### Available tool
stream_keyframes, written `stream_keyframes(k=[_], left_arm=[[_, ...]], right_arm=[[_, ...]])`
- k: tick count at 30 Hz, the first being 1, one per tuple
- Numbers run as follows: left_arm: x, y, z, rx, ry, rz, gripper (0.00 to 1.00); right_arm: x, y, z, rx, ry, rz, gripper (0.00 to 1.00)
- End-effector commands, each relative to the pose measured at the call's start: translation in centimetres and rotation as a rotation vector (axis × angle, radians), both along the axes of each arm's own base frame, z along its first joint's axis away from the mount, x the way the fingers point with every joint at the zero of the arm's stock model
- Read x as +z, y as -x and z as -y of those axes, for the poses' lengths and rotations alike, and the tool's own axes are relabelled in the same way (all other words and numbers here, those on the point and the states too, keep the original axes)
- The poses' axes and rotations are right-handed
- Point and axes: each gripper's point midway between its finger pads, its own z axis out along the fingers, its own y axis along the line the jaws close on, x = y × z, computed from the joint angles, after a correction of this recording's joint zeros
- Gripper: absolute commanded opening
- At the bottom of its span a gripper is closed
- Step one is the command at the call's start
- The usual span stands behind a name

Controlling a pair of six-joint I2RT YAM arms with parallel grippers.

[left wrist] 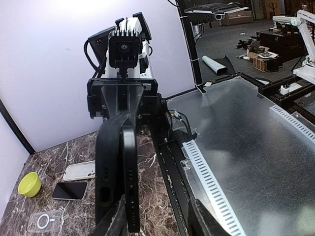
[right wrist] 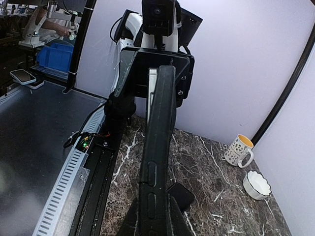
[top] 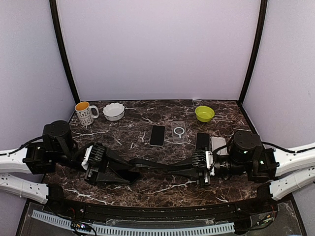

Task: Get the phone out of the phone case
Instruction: Pass from the right arm to the left, then remove the phone case from the phone.

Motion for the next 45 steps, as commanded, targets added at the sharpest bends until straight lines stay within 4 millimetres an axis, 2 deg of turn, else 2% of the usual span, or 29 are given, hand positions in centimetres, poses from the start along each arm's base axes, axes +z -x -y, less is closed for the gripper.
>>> stream_keyframes(k=[1, 16, 20, 23, 25, 26, 27, 28, 30, 31, 34, 40, 45], left_arm=[[-0.4, -1.0, 0.6, 0.043, 0.009, 0.010, 0.45], [-0.1, -3.2, 2.4, 0.133, 0.042, 0.006, 0.29], [0.4, -3.8, 2.6, 0.162, 0.063, 0.015, 0.19], [0.5, -4.3, 2.6, 0.190, 0.067, 0.020, 0.03], [0.5, -4.6, 2.6, 0.209, 0.070, 0.023, 0.00], [0.5, -4.7, 2.6, 0.212, 0.072, 0.026, 0.00], [0.5, -4.7, 2.6, 0.213, 0.072, 0.028, 0.00], [0.4, -4.7, 2.6, 0.213, 0.071, 0.034, 0.00], [0.1, -4.7, 2.5, 0.210, 0.063, 0.046, 0.00], [0.0, -4.7, 2.5, 0.209, 0.056, 0.055, 0.00], [-0.3, -4.7, 2.4, 0.211, 0.046, 0.076, 0.00], [-1.3, -4.7, 2.0, 0.203, 0.018, 0.142, 0.00], [-2.7, -4.6, 1.8, 0.187, -0.034, 0.223, 0.00]], right_arm=[[6.6, 1.3, -0.1, 0.072, -0.209, 0.027, 0.00], [6.1, 1.0, -1.0, 0.070, -0.225, -0.003, 0.00], [5.9, 0.8, -1.0, 0.059, -0.226, -0.009, 0.00], [5.7, 0.6, -0.9, 0.045, -0.223, -0.019, 0.00], [5.5, 0.3, -1.0, 0.029, -0.219, -0.032, 0.00], [5.3, 0.1, -1.0, 0.014, -0.217, -0.048, 0.03], [5.3, -0.3, -0.9, -0.007, -0.220, -0.061, 0.15], [5.3, -0.7, -0.9, -0.031, -0.221, -0.074, 0.31], [5.2, -1.6, -0.6, -0.083, -0.226, -0.105, 0.78], [5.2, -2.0, -0.5, -0.106, -0.225, -0.115, 0.89], [5.0, -2.1, 0.1, -0.123, -0.218, -0.136, 0.97], [4.6, -2.3, 0.9, -0.144, -0.171, -0.183, 0.97], [4.4, -2.7, 0.6, -0.179, -0.091, -0.270, 0.97]])
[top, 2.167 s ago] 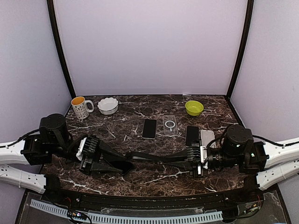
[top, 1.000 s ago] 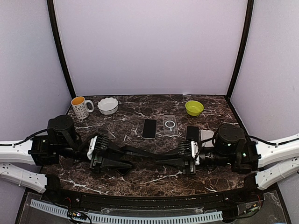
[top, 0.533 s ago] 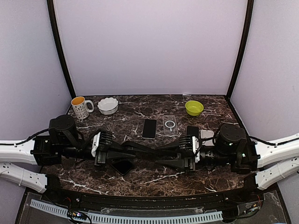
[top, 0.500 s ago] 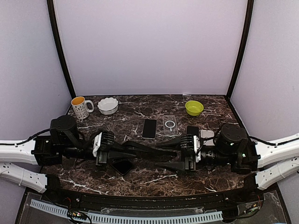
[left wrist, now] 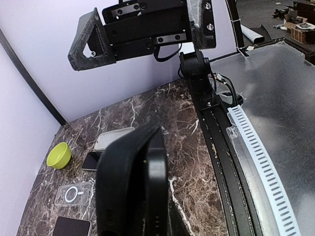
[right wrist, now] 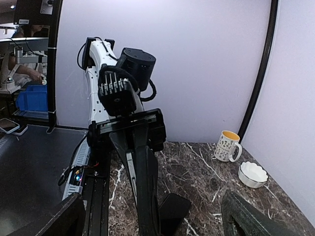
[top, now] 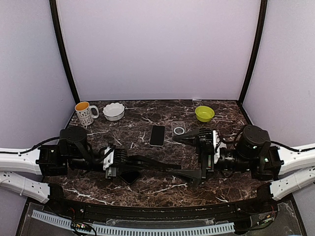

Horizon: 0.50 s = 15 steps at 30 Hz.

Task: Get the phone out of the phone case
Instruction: Remove the phone case from the phone.

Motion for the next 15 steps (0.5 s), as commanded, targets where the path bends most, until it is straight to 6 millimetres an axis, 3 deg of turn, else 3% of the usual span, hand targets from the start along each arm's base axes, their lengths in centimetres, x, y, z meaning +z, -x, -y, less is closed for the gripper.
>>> stream_keyframes(k=[1, 11, 15], left_arm=[[1.1, 0.0, -0.4, -0.018, 0.022, 0.130, 0.00], [0.5, -0.2, -0.3, -0.030, -0.048, 0.188, 0.00], [0.6, -0.4, -0.1, -0.027, -0.059, 0.182, 0.00]], right_arm=[[0.8, -0.5, -0.1, -0.026, 0.038, -0.111, 0.97], [1.1, -1.1, -0.7, -0.058, 0.049, -0.270, 0.93], [1.2, -3.7, -0.4, -0.212, 0.055, -0.309, 0.93]])
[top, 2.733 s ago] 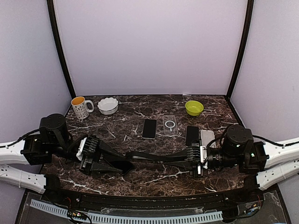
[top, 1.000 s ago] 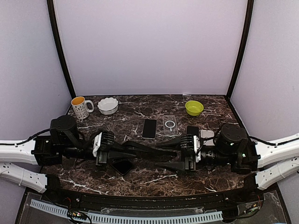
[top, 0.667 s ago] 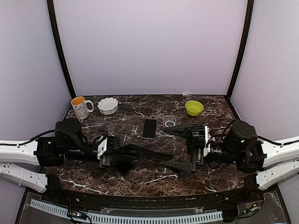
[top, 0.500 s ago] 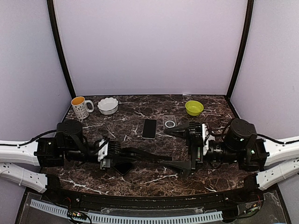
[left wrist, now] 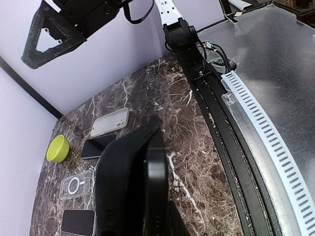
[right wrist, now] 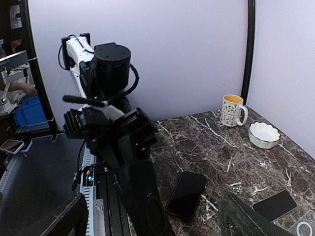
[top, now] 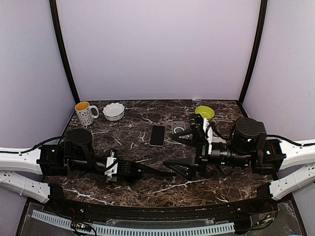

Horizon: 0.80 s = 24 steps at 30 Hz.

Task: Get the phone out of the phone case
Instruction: Remove the phone case from the phone.

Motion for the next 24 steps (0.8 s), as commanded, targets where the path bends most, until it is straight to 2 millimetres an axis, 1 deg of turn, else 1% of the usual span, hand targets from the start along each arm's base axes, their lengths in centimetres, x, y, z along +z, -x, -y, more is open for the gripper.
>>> stream_keyframes(k=[1, 4, 6, 10, 12, 17, 19, 21, 23, 24], left_arm=[[3.7, -0.4, 0.7, -0.003, 0.076, 0.054, 0.00], [3.9, -0.1, 0.9, -0.022, 0.054, 0.033, 0.00], [3.5, 0.0, 0.9, -0.026, 0.022, 0.024, 0.00], [3.6, -0.1, 1.0, -0.030, 0.021, 0.028, 0.00], [3.6, 0.0, 1.1, -0.041, 0.022, 0.023, 0.00], [3.5, 0.1, 2.0, -0.075, 0.002, -0.001, 0.00], [3.4, 0.2, 2.4, -0.092, -0.005, -0.005, 0.00], [3.4, 0.4, 2.7, -0.109, -0.009, -0.007, 0.00], [3.3, 0.4, 3.1, -0.118, -0.016, -0.008, 0.00], [3.0, 0.3, 3.3, -0.122, -0.029, -0.015, 0.00]], right_arm=[[1.7, -2.4, 0.4, -0.147, -0.019, -0.047, 0.94], [2.3, -2.7, 0.3, -0.165, -0.013, -0.037, 0.97], [2.5, -3.1, 0.2, -0.186, 0.021, -0.044, 0.98], [1.0, -3.8, -0.3, -0.205, 0.158, -0.103, 0.97], [0.5, -3.5, -0.6, -0.182, 0.209, -0.145, 0.95], [0.4, -2.2, -1.2, -0.104, 0.233, -0.232, 0.92], [0.3, -1.7, -1.2, -0.078, 0.245, -0.259, 0.91], [0.0, -0.8, -1.3, -0.031, 0.267, -0.290, 0.89], [-0.5, -0.4, -1.3, -0.016, 0.293, -0.311, 0.87], [-0.7, -0.5, -1.2, -0.026, 0.302, -0.319, 0.86]])
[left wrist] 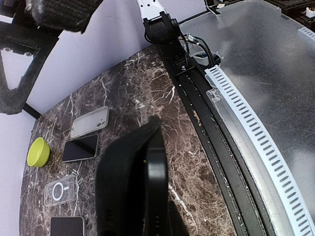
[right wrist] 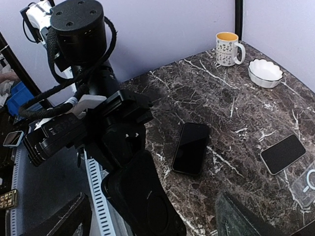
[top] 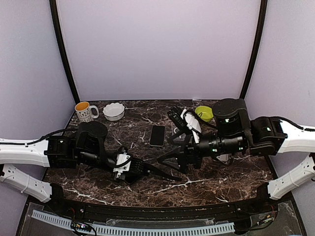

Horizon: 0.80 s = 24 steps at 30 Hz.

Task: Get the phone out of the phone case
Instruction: Remove the phone case from the phone.

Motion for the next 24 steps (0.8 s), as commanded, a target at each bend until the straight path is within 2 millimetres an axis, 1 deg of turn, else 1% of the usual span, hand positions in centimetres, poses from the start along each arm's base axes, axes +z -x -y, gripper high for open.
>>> stream_keyframes(k=[1, 4, 7, 14, 24], left_arm=[[3.5, 0.3, 1.4, -0.062, 0.081, 0.029, 0.00], [3.1, 0.3, 1.9, -0.075, 0.054, 0.010, 0.00], [3.3, 0.3, 2.2, -0.082, 0.057, 0.007, 0.00], [3.4, 0.2, 2.8, -0.090, 0.062, 0.004, 0.00], [3.5, 0.2, 3.1, -0.095, 0.069, 0.006, 0.00]], right_arm=[[0.0, 0.9, 0.0, 0.031, 0.017, -0.083, 0.85], [-0.2, 1.0, 0.0, 0.031, 0.013, -0.096, 0.83], [-0.4, 1.1, -0.3, 0.036, 0.018, -0.113, 0.80], [-2.1, 0.8, -0.9, 0.019, 0.074, -0.134, 0.75], [-2.6, -0.1, -1.6, -0.021, 0.090, -0.125, 0.68]])
